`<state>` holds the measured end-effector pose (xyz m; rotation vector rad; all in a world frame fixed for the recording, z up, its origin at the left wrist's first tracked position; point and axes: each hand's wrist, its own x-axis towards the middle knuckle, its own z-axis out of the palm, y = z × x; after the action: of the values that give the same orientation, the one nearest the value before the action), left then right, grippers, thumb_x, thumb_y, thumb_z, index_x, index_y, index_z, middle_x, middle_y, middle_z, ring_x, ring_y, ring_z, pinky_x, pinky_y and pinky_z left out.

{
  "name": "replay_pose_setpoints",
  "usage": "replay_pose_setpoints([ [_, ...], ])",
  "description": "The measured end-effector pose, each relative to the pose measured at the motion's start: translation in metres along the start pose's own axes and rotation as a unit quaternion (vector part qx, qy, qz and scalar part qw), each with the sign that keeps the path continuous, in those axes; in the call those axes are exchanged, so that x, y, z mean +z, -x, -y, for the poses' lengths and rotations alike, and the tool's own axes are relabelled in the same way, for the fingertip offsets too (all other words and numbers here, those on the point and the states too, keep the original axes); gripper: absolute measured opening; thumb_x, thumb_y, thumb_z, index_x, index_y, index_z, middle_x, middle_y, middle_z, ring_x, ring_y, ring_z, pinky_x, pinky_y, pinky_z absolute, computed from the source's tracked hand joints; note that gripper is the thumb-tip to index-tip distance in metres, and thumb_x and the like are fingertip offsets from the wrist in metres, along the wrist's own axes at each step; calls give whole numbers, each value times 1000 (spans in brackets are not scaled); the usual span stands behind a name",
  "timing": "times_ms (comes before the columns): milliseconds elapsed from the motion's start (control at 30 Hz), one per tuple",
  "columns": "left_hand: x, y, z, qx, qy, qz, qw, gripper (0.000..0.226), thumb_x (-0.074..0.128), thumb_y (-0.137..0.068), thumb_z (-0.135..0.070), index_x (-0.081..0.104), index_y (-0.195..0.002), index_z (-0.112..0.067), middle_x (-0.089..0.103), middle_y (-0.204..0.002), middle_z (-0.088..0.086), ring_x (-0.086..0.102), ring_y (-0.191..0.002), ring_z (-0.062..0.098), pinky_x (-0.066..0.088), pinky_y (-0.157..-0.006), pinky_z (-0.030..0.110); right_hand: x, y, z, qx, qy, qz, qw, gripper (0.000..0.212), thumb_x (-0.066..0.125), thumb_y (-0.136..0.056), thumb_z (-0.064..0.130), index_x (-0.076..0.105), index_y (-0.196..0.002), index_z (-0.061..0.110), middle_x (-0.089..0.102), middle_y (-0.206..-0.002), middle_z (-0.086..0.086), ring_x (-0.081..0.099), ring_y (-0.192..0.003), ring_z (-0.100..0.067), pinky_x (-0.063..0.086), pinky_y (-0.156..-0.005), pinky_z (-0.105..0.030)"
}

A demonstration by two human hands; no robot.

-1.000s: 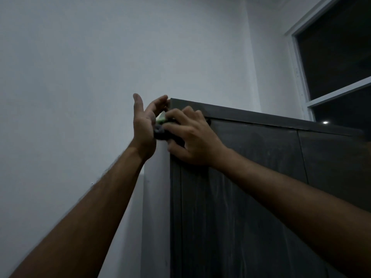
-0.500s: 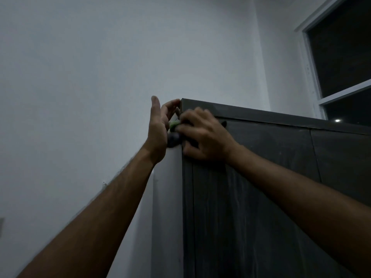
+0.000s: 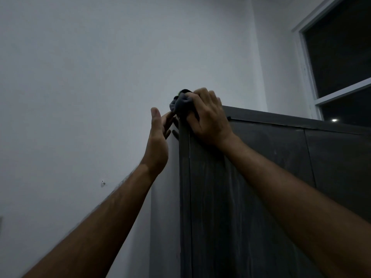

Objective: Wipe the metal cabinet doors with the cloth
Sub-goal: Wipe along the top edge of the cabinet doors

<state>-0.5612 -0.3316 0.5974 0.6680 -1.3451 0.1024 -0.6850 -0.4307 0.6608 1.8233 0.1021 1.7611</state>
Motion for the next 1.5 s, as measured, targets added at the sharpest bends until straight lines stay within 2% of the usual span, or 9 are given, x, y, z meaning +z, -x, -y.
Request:
replay_pose_setpoints([
  [167, -1, 2, -2, 5, -36, 3, 999, 79, 9, -100, -65, 48, -152, -21, 61, -146, -5, 56, -134, 5, 39, -117, 35, -5, 41, -4, -155, 17, 75, 985, 33, 63, -87, 26, 52, -117, 17, 59, -116, -16, 51, -93, -30, 40, -76, -41],
  [467, 29, -1, -3, 99, -139, -62, 983, 66, 18, -102, -57, 54, -143, -19, 55, -143, 0, 55, -126, 4, 42, -88, 1, -12, 47, -29, -95, 9, 41, 995, 33, 57, -87, 26, 55, -117, 13, 55, -124, -16, 51, -100, -33, 42, -81, -46],
  [567, 40, -2, 2, 155, -213, -92, 960, 43, 24, -108, -44, 54, -132, -27, 53, -132, -9, 51, -123, -2, 40, -100, 8, -26, 78, -66, -180, -2, 85, 980, 29, 61, -86, 25, 53, -112, 15, 60, -120, -17, 54, -95, -32, 42, -79, -43],
  [767, 40, -11, 13, 153, -408, -121, 892, 69, 48, -100, -33, 31, -162, -8, 37, -165, 9, 35, -151, 17, 29, -127, 36, -26, 48, -111, 45, 9, -17, 999, 35, 51, -88, 30, 54, -120, 17, 55, -124, -13, 50, -105, -35, 45, -84, -52],
  [967, 46, -7, 8, 171, -524, -109, 827, 66, 40, -103, -31, 26, -166, -15, 26, -172, 7, 24, -158, 16, 19, -127, 26, -35, 103, -108, -187, -40, 45, 980, 33, 61, -87, 26, 65, -117, 10, 61, -122, -15, 54, -98, -32, 42, -79, -43],
  [1133, 50, -1, 3, 203, -623, -107, 748, 60, 40, -104, -30, 38, -162, -12, 22, -174, 10, 23, -159, 25, 19, -126, 35, -35, 66, -140, 46, -25, -24, 998, 37, 52, -88, 25, 60, -120, 10, 57, -122, -15, 53, -103, -39, 46, -83, -53],
  [1233, 51, 0, 2, 233, -669, -80, 701, 59, 41, -104, -30, 44, -158, -8, 33, -170, 12, 26, -159, 29, 23, -129, 47, -27, 73, -97, -27, -51, 3, 998, 38, 58, -87, 24, 60, -123, 12, 56, -126, -12, 52, -105, -35, 44, -85, -48],
  [1367, 54, 1, -1, 227, -684, -69, 690, 59, 41, -103, -30, 43, -159, -9, 34, -170, 10, 24, -160, 25, 22, -129, 48, -44, 109, -121, -164, -67, 85, 981, 35, 62, -87, 30, 62, -117, 13, 59, -124, -11, 52, -100, -30, 41, -82, -42],
  [1500, 57, 3, -3, 214, -677, -75, 700, 59, 42, -102, -30, 44, -158, -12, 35, -169, 6, 25, -160, 22, 21, -129, 49, -55, 91, -179, -34, -13, 42, 998, 35, 48, -88, 31, 51, -119, 15, 57, -123, -13, 52, -99, -36, 44, -82, -49],
])
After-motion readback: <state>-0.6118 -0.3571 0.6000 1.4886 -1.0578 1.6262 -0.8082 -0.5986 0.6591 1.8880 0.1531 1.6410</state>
